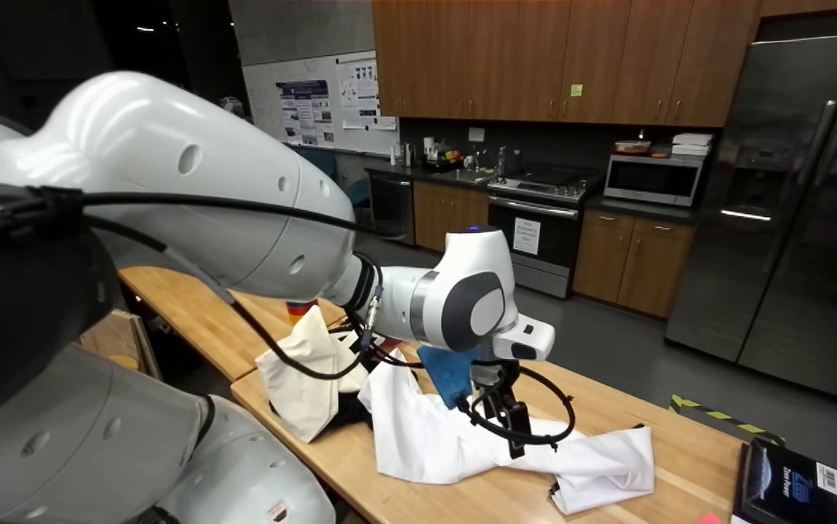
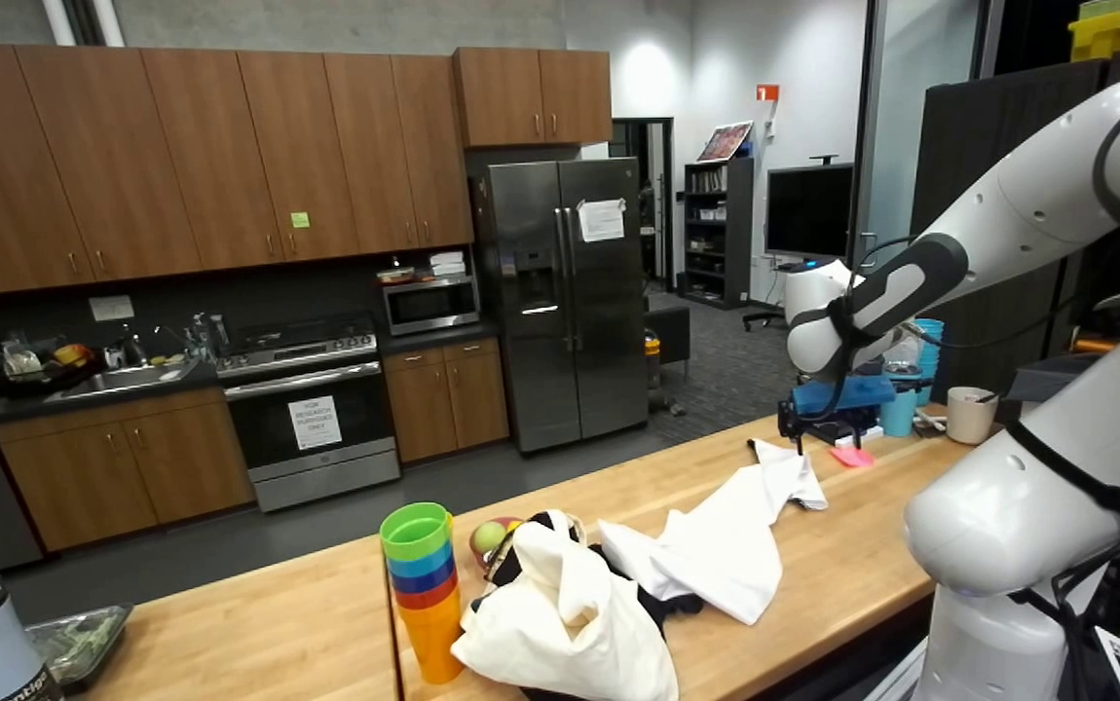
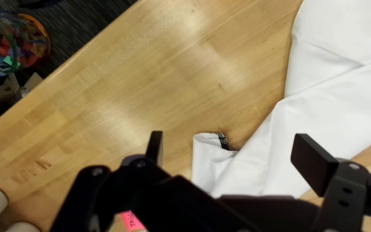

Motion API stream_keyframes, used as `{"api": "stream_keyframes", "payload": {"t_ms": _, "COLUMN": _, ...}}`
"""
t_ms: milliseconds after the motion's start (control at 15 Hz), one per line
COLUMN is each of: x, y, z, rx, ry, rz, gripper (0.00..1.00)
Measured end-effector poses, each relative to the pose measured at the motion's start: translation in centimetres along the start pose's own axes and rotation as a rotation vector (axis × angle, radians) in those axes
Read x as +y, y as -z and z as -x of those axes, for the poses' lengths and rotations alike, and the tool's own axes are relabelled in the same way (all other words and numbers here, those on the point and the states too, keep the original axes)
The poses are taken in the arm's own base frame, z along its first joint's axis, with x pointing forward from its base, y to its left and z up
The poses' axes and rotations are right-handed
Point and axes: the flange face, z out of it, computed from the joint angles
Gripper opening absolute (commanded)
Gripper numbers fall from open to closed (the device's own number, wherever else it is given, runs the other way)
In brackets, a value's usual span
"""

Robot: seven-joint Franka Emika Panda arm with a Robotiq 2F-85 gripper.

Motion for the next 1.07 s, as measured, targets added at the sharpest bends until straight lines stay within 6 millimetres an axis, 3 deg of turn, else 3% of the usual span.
{"api": "stream_keyframes", "payload": {"t_ms": 800, "x": 0.1, "y": -0.1, "z": 0.0, "rx": -0.007, "ry": -0.012, "rz": -0.007, "gripper": 1.00}}
{"api": "stream_keyframes", "payload": {"t_ms": 1067, "x": -2.4, "y": -1.1, "z": 1.1, "rx": -0.134, "ry": -0.146, "rz": -0.105, "gripper": 1.00}}
